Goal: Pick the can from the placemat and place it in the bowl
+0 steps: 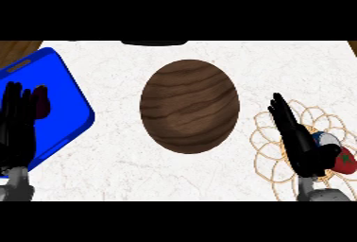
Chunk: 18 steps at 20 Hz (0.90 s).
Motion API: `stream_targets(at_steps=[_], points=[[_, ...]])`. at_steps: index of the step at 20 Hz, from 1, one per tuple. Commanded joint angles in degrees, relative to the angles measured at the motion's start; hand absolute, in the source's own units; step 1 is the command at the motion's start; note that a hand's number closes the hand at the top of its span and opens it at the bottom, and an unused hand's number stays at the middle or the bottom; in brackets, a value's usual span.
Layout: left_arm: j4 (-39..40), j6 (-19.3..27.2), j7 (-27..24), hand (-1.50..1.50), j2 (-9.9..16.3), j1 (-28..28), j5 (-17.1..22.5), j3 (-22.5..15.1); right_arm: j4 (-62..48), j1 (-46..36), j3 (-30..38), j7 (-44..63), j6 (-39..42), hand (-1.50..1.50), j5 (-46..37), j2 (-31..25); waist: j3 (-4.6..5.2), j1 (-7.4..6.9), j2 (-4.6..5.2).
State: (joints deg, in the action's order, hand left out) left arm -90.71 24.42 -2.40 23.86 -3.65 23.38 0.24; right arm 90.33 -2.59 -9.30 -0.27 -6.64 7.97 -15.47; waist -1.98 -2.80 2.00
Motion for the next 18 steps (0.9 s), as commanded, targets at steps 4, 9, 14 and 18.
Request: stream_targets(at_steps=[4,9,14,18], points=[[-0.27,-5.0,-0.51,0.0,5.65,-3.86,-2.17,-0.05,5.43,-9.03,-5.4,-0.35,14.9,-1.5,8.74,1.29,1.92,1.61,-2.11],[0.77,-7.74,-1.73,0.0,6.07,-4.15,-2.34,-0.97,9.98,-6.16,-0.94,-8.36,-0.6,-1.5,-10.76,-3.52,2.01,4.99,-2.55],[7.35,-11.62,-3.6,0.0,5.33,-9.25,-1.91,0.55,19.76,5.77,-7.25,-14.6,-1.76,-1.5,-18.49,-4.24,2.02,4.29,-2.1],[5.73,-11.76,-3.78,0.0,4.98,-6.99,-2.41,0.61,30.46,8.46,-1.53,-6.51,2.17,-1.5,-19.81,-13.92,2.07,4.34,-2.32]])
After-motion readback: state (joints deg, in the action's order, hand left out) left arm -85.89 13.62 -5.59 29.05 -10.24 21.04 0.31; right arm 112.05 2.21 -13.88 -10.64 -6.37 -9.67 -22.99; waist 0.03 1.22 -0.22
